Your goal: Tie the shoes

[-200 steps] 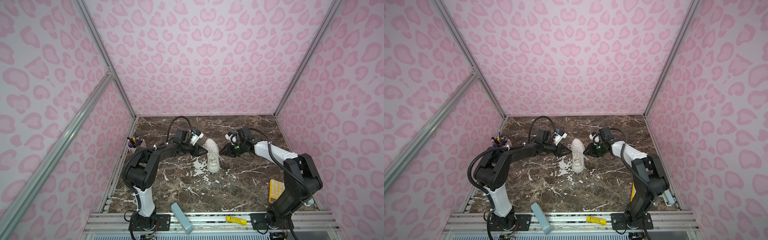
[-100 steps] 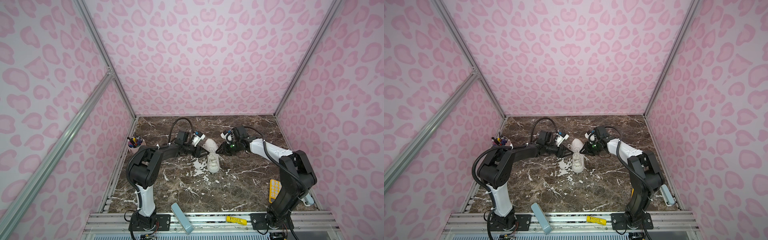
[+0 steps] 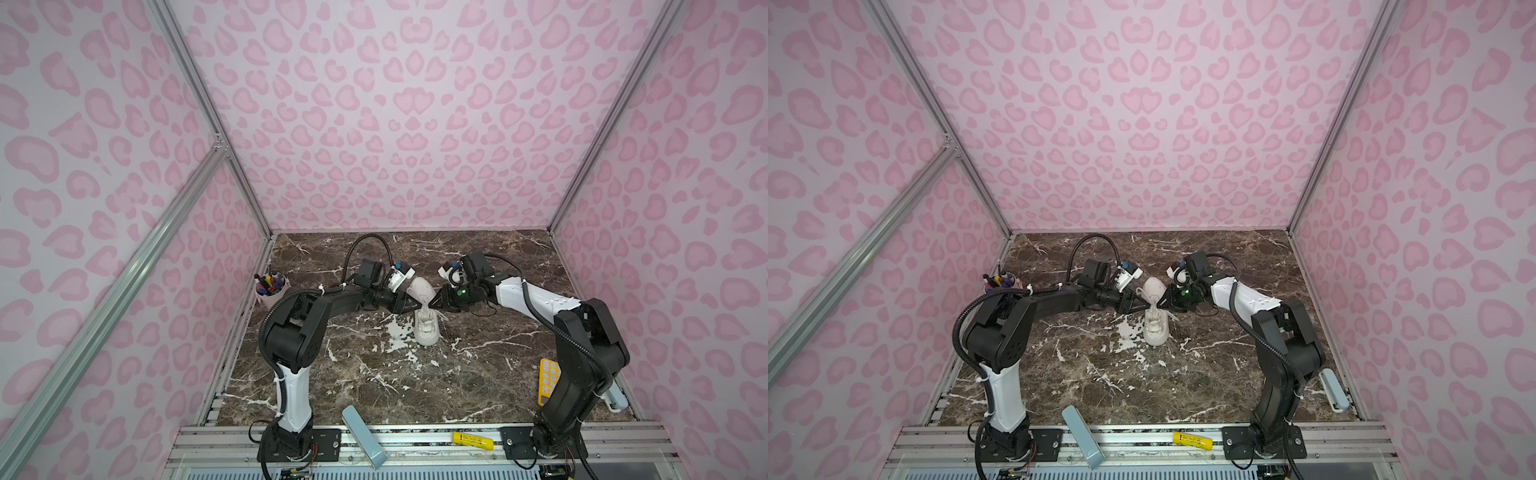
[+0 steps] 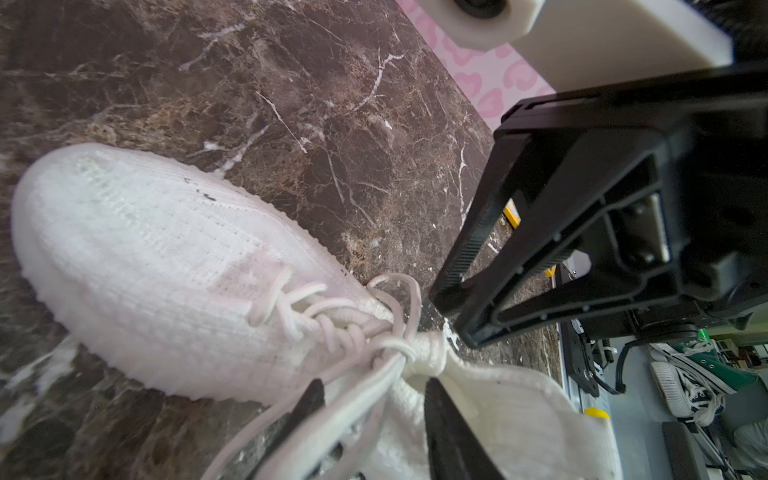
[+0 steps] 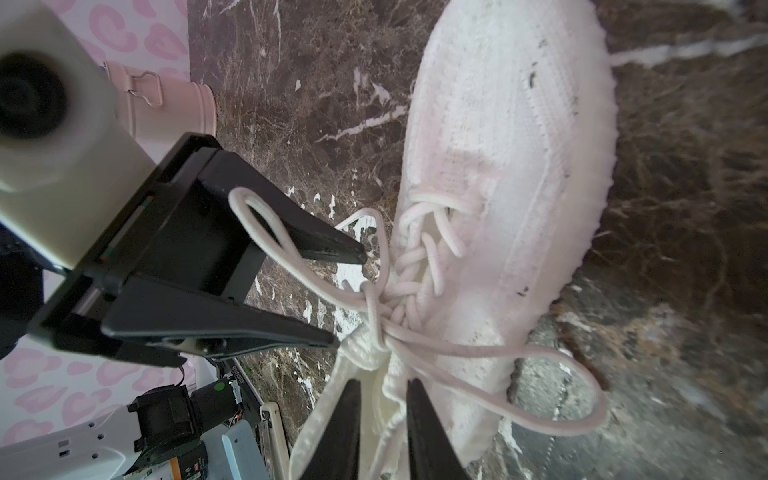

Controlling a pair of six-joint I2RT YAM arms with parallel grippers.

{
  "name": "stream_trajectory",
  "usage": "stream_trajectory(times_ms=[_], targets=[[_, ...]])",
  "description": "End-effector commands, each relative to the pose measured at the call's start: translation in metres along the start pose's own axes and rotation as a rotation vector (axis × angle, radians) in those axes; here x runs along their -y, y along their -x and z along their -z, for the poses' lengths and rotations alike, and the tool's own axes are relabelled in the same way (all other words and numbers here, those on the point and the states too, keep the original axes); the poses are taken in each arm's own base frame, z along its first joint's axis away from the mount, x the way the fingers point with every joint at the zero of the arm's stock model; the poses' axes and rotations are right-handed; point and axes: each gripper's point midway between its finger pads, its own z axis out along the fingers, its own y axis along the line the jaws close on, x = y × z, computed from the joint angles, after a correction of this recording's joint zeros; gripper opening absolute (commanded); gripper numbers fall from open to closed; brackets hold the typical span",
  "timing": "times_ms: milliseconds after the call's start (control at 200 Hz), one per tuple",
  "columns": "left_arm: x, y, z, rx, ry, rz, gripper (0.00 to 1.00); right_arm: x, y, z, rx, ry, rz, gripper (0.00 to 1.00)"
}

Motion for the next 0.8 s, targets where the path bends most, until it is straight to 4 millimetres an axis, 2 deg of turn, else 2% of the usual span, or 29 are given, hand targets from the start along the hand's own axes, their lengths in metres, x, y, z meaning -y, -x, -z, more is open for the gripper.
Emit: stream_trajectory(times_ms=[0, 130, 345, 360, 410, 795], targets=[[0.003, 0.0, 0.0, -0.007, -0.014, -0.015, 0.49, -0.002, 0.003, -0.004, 0.005, 0.009, -0.004, 0.22], [0.005, -0.003, 0.001, -0.012, -0.018, -0.014, 0.49, -0.002, 0.003, -0.004, 0.006, 0.009, -0.005, 0.21], [0.002, -0.004, -0.002, -0.02, -0.018, -0.006, 0.38, -0.003, 0.004, -0.006, 0.006, 0.016, -0.009, 0.21], [0.002, -0.004, -0.002, -0.021, -0.017, -0.005, 0.33, -0.003, 0.004, -0.006, 0.008, 0.016, -0.008, 0.21], [0.001, -0.004, -0.002, -0.02, -0.012, -0.005, 0.3, -0.003, 0.004, -0.006, 0.006, 0.015, -0.01, 0.21], [-0.001, -0.007, 0.003, -0.029, 0.005, -0.005, 0.13, -0.012, 0.01, -0.01, 0.018, 0.049, -0.016, 0.21]])
